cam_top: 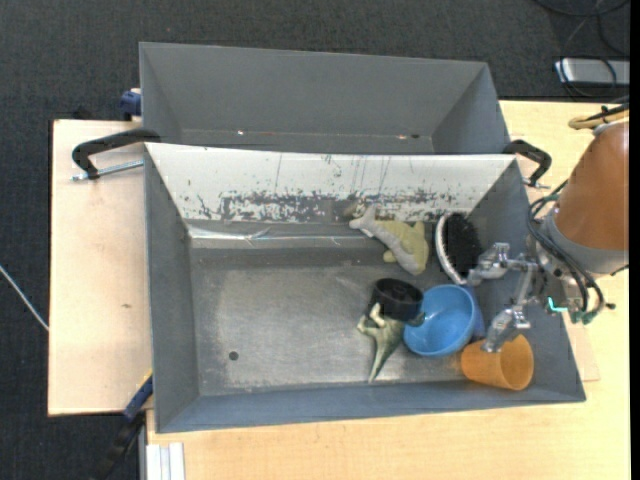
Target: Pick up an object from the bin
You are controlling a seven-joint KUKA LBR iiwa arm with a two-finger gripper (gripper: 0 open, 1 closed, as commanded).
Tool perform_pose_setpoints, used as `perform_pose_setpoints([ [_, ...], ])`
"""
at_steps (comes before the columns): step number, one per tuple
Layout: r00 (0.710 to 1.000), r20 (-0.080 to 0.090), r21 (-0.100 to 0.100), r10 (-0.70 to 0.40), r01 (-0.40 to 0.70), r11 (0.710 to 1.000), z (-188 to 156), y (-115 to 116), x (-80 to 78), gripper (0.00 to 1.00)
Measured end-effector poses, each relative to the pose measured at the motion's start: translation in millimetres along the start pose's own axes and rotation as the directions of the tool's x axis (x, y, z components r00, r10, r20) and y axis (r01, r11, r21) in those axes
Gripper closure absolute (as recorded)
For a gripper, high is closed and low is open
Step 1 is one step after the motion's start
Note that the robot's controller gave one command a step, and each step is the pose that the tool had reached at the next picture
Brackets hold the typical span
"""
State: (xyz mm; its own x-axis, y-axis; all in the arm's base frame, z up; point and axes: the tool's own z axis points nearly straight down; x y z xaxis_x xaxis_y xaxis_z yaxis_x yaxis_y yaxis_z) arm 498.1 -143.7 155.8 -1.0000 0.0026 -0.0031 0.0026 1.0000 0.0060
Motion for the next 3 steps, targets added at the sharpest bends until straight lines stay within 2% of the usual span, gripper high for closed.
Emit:
perform_pose_setpoints([
  [1, 0.993, -0.006, 0.003, -0.119, 0.119, 0.993, 83, 35, 1.0, 0.0],
  [2, 0.955, 0.004, 0.008, -0.296, 0.296, 0.955, 83, 110, -14.6, 0.0],
  [3, 0.946, 0.009, 0.006, -0.324, 0.324, 0.946, 83, 193, -25.4, 0.0],
])
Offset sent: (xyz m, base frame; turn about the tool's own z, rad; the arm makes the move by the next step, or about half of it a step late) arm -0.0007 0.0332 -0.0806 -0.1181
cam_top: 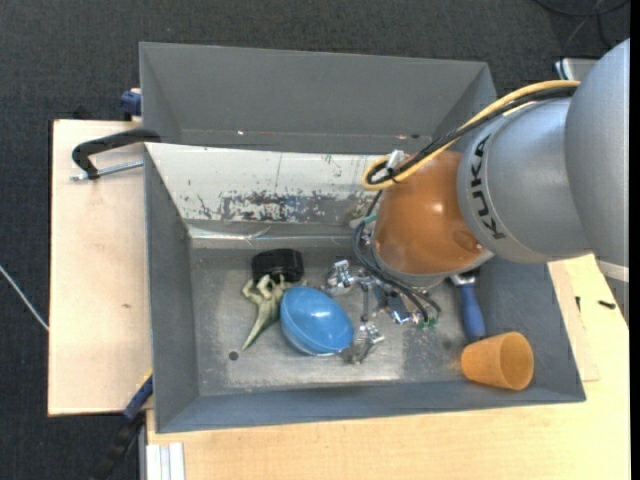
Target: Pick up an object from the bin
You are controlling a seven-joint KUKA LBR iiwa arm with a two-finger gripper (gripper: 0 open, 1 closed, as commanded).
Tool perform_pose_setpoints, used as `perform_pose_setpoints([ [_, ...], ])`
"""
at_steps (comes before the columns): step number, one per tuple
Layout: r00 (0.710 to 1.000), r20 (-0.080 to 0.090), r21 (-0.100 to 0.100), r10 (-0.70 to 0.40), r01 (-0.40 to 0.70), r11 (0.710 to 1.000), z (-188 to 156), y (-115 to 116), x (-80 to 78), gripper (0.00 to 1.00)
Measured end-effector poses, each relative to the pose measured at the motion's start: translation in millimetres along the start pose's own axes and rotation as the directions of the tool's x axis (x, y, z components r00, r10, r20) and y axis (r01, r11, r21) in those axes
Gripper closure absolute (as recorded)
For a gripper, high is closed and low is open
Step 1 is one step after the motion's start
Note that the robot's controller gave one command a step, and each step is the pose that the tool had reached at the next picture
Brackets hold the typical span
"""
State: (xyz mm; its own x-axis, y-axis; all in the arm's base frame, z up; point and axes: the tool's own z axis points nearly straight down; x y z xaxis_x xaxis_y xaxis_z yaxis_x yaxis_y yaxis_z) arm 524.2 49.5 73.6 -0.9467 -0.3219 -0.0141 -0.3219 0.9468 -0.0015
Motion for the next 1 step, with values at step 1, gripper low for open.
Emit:
perform_pose_setpoints([
  [1, 0.989, -0.01, -0.006, -0.145, 0.144, 0.989, -4.4, 63.5, -1.2, 0.0],
])
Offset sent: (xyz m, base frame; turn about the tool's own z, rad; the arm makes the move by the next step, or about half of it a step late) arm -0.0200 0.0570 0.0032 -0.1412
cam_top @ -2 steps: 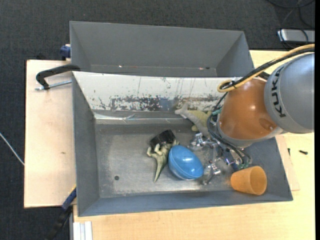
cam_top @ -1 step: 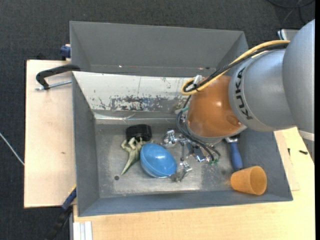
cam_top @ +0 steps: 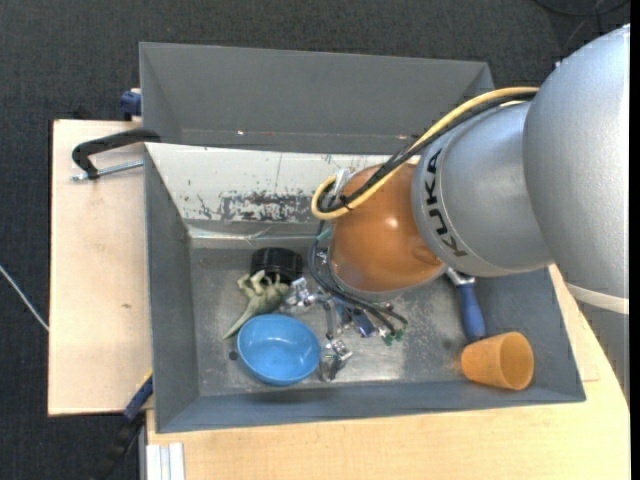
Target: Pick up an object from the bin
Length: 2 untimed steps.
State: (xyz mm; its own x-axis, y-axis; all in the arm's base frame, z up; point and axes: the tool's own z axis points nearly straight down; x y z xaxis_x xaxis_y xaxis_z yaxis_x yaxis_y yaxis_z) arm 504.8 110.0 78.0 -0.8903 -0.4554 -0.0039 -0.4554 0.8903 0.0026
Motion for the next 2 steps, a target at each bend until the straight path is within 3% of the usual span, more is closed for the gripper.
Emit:
perform_pose_setpoints([
  [1, 0.938, 0.004, 0.005, -0.346, 0.346, 0.938, 6, 66, -60.5, 0.0],
  [2, 0.849, 0.0, 0.003, -0.528, 0.528, 0.849, 6, 103, -50.7, 0.0],
])
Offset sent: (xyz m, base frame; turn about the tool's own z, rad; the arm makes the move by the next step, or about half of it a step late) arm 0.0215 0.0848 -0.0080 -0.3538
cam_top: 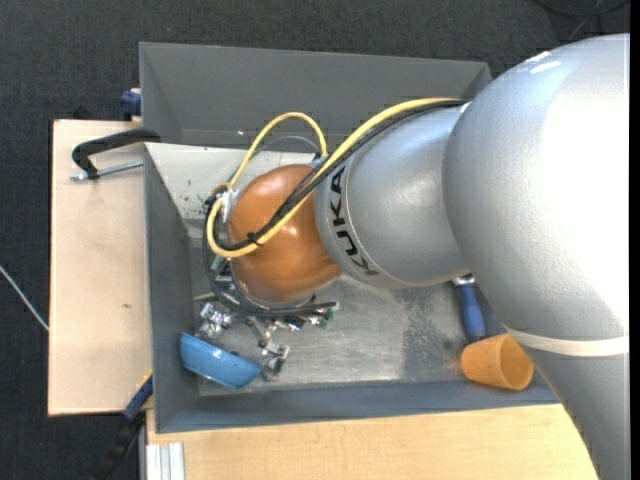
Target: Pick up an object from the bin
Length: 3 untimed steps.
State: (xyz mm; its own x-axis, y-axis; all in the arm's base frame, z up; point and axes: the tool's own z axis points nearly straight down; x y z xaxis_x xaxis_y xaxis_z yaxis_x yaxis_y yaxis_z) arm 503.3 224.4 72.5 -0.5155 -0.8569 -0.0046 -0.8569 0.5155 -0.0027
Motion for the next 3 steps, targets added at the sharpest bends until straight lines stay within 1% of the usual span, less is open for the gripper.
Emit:
perform_pose_setpoints([
  [1, 0.984, 0.006, 0.004, 0.178, -0.178, 0.984, -82, -33, 39.0, 0.0],
  [2, 0.995, -0.005, 0.001, -0.104, 0.104, 0.995, -4, 0, 3.0, 0.0],
  [3, 0.995, -0.015, -0.001, -0.101, 0.101, 0.995, -3, -2, 7.0, 1.0],
])
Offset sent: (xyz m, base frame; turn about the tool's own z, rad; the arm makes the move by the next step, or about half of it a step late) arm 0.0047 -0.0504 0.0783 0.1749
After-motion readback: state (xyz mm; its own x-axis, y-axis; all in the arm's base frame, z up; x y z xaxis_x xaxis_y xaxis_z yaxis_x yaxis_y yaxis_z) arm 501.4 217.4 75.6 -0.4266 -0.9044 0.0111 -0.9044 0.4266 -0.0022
